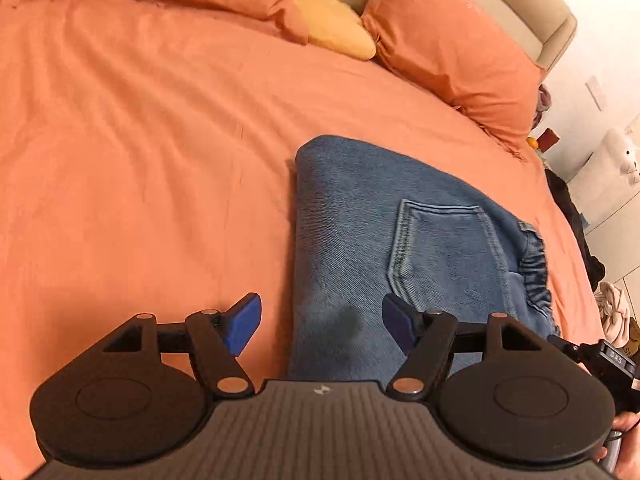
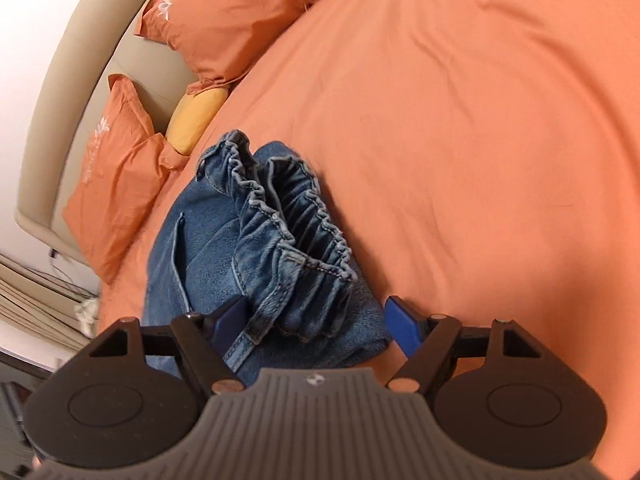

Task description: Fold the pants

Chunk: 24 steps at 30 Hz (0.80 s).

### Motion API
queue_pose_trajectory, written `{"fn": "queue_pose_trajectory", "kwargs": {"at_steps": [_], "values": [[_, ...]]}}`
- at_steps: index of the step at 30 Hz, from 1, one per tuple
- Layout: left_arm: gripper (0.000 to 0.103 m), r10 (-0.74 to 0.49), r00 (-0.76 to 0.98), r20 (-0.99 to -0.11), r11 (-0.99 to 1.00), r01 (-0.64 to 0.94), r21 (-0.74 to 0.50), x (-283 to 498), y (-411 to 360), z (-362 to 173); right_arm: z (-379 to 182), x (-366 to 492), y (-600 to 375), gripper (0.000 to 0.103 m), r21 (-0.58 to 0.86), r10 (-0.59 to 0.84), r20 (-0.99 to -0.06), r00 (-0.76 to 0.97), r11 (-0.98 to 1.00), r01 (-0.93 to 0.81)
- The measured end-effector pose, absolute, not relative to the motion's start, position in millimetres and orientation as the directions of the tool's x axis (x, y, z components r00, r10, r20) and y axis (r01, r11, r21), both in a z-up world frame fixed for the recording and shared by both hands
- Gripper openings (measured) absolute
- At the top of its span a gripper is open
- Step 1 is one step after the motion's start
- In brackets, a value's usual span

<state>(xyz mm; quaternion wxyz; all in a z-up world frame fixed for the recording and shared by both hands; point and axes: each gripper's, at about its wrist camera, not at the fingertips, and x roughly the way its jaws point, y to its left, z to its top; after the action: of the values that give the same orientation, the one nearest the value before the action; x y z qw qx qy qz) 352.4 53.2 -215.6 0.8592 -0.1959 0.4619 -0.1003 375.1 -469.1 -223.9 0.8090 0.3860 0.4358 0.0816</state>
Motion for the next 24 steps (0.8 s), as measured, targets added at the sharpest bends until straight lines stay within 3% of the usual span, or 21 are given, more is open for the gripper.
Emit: {"fn": "queue_pose_trajectory", "kwargs": {"at_steps": [7,10,14,17,24], "values": [[0.082,-0.425,0.501,-0.754,0.879,0.029,-0.476,378,49,-244,-253,392,-473,0.078,0.754,0.544,-0.603,0.583,0.628,0.194],[0.088,-0.457,0.492,-0.741,0.859,0.028,-0.511,382,51,-252,-260,396,-475,0.078,0.772,0.564,-0.582,0.585,0.609,0.180],[0.085,-0.489,0.490,-0.722,0.839,0.038,-0.542,383,55,-261,-266,403,-472,0.078,0.784,0.572,-0.565,0.594,0.597,0.172],[0.059,-0.529,0.481,-0.699,0.812,0.049,-0.581,382,56,-261,-265,403,-469,0.074,0.775,0.559,-0.567,0.604,0.611,0.161],[0.033,-0.472,0.510,-0.719,0.856,0.071,-0.512,370,42,-233,-247,392,-464,0.052,0.745,0.531,-0.578,0.620,0.652,0.137]]}}
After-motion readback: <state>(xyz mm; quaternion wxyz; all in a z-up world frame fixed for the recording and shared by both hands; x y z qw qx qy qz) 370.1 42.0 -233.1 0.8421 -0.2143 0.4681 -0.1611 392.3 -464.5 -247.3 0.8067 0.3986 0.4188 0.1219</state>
